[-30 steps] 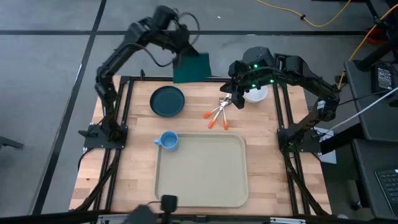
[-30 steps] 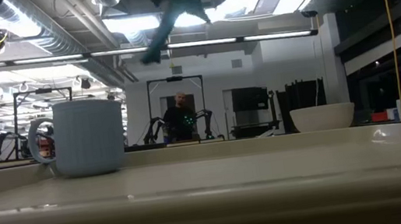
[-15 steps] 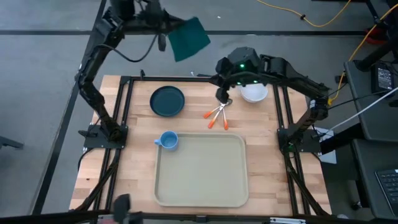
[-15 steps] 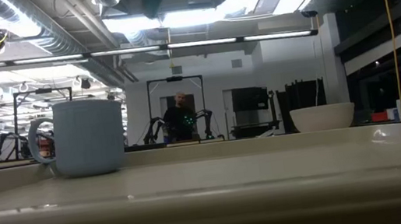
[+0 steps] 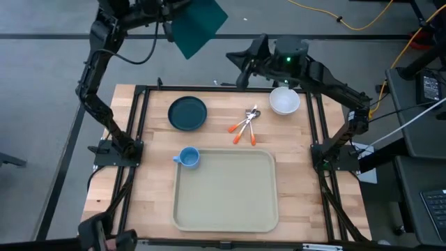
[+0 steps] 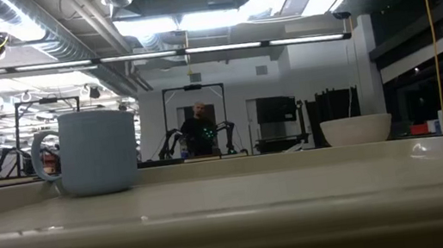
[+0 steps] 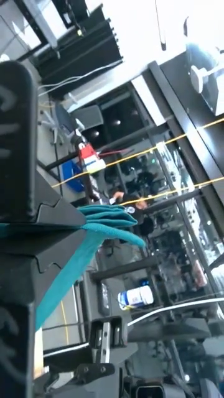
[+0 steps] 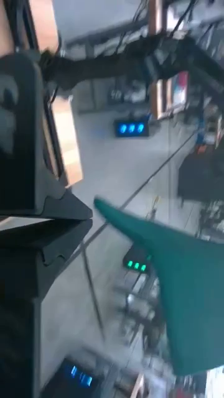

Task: Set up tray
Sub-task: Put the dark green napkin on the right of the light brown serving tray

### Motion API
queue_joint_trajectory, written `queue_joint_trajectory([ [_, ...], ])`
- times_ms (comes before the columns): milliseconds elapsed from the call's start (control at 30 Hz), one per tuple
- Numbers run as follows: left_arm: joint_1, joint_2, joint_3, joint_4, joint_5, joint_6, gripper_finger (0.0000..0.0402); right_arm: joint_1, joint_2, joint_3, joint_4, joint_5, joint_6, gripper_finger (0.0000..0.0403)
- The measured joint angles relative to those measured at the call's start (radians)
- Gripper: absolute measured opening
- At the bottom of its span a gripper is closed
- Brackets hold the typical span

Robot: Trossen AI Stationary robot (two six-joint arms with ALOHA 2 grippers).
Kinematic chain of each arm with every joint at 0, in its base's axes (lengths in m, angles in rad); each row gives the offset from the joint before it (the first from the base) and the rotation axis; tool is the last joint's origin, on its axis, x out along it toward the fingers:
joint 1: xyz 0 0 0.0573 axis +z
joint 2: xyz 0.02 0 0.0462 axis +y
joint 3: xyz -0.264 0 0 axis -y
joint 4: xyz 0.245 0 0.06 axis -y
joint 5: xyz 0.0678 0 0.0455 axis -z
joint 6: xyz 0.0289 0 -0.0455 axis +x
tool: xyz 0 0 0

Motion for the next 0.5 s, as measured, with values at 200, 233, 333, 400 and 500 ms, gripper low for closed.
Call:
queue_joint_trajectory([
  [200,0.004,0.000,-0.001,0.107,0.034,-0.027,0.0001,-0.039,0.001,0.000,-0.017,-0.057,0.068,0.0102],
  [233,0.007,0.000,-0.001,0.145,0.053,-0.047,0.0001,-0.045,0.001,0.000,-0.008,-0.057,0.072,0.0121],
  [333,0.014,0.000,-0.001,0.245,0.097,-0.114,0.0001,-0.057,0.001,0.000,0.046,-0.056,0.069,0.0176],
  [400,0.015,0.000,-0.001,0.290,0.124,-0.152,0.0001,-0.063,0.000,0.000,0.081,-0.056,0.050,0.0209],
  [500,0.010,0.000,-0.001,0.329,0.135,-0.189,0.0001,-0.065,0.001,0.000,0.116,-0.057,0.047,0.0247],
])
